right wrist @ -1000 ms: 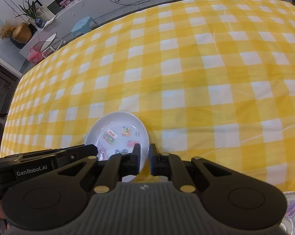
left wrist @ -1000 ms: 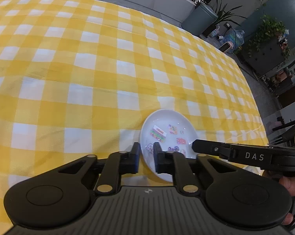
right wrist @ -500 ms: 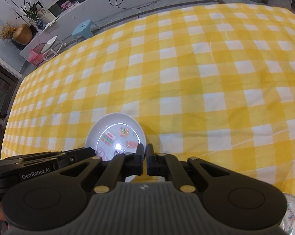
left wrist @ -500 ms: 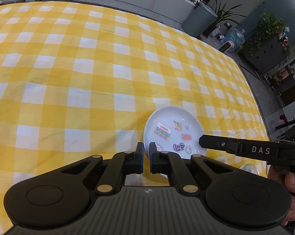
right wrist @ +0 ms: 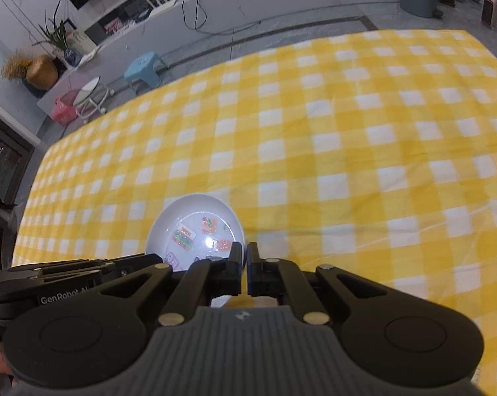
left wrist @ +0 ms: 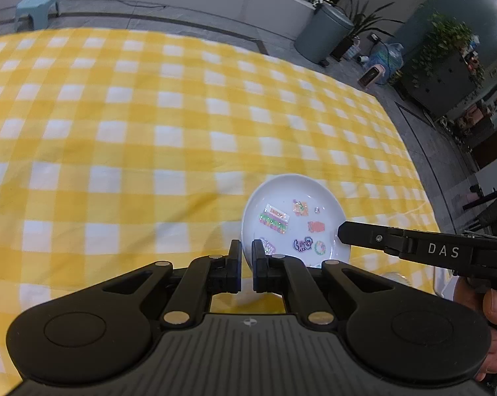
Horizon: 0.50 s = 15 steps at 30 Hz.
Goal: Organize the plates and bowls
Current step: 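Lift the white plate with the left gripper and carry it over the glass plate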
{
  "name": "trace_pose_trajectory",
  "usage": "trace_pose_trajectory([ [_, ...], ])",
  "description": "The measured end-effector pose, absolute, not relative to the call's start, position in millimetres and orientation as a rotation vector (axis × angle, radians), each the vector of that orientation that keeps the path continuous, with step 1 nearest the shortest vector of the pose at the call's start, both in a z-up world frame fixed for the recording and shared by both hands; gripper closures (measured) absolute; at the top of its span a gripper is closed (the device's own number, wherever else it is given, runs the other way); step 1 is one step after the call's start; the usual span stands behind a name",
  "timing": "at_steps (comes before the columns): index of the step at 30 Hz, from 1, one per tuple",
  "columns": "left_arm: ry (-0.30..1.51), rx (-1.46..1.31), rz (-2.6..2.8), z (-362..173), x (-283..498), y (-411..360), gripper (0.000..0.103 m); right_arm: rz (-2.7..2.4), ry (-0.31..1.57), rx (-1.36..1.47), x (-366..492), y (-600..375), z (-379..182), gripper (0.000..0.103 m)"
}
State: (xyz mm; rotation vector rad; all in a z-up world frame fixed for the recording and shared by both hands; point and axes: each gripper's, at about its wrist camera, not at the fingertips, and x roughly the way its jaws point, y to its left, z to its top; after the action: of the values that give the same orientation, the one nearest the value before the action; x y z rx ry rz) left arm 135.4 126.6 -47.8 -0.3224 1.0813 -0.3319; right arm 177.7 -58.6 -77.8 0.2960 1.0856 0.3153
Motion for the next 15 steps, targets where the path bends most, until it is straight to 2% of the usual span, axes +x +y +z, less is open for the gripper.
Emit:
trace_pose_trajectory([
  [15,1.063,-0.249,-0.392,-11.6,117.7,53.7,0.097,0.268,0.996,0.366,133.3,-139.7,-34.5,0.103],
])
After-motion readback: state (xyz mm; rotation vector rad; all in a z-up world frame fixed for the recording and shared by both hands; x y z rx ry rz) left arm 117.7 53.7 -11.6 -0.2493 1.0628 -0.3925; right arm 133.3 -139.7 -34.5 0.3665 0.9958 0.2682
